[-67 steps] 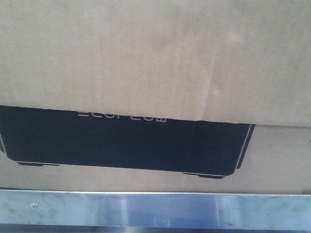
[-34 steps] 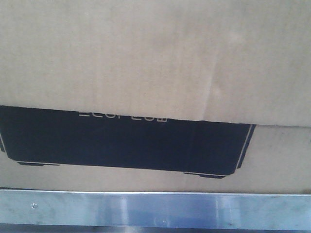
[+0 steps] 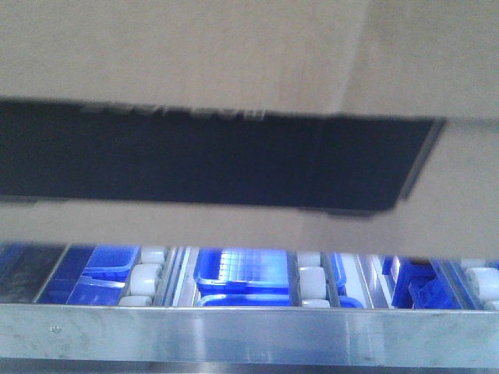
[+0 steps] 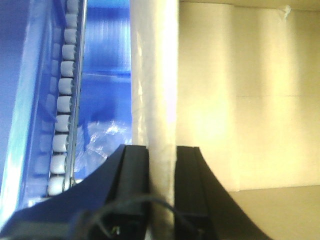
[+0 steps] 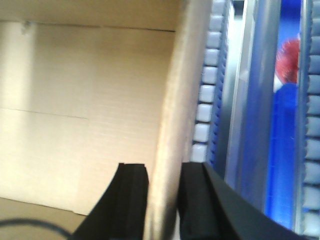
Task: Grab box from left shelf to table start
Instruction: 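Lift the box with both grippers and pull it off the shelf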
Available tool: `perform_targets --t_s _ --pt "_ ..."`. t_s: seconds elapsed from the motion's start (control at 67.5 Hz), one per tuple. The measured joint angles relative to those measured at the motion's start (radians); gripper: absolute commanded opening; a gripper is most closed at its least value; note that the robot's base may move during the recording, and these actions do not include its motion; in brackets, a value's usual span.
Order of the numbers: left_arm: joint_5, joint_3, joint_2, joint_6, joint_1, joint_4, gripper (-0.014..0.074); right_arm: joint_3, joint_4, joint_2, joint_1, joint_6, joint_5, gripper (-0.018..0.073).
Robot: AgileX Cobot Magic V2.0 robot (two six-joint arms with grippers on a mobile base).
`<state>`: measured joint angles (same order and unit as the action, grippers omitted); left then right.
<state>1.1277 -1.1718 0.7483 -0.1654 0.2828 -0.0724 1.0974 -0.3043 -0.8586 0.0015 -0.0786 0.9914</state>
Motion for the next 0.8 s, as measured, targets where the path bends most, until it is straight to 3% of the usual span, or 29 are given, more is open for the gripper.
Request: perform_targets --t_s 0.326,0.8 --pt "-0.012 0.174 -0.196 0.000 0.000 0.042 -0.0091 -0.213 -0.012 0.292 0.002 0.008 -0.004 0.0058" --pt "-0.018 0.234 -0.504 0.010 -0.002 0.108 -0.0091 -0.225 -0.048 0.635 -0.002 0.011 0.000 0.0058"
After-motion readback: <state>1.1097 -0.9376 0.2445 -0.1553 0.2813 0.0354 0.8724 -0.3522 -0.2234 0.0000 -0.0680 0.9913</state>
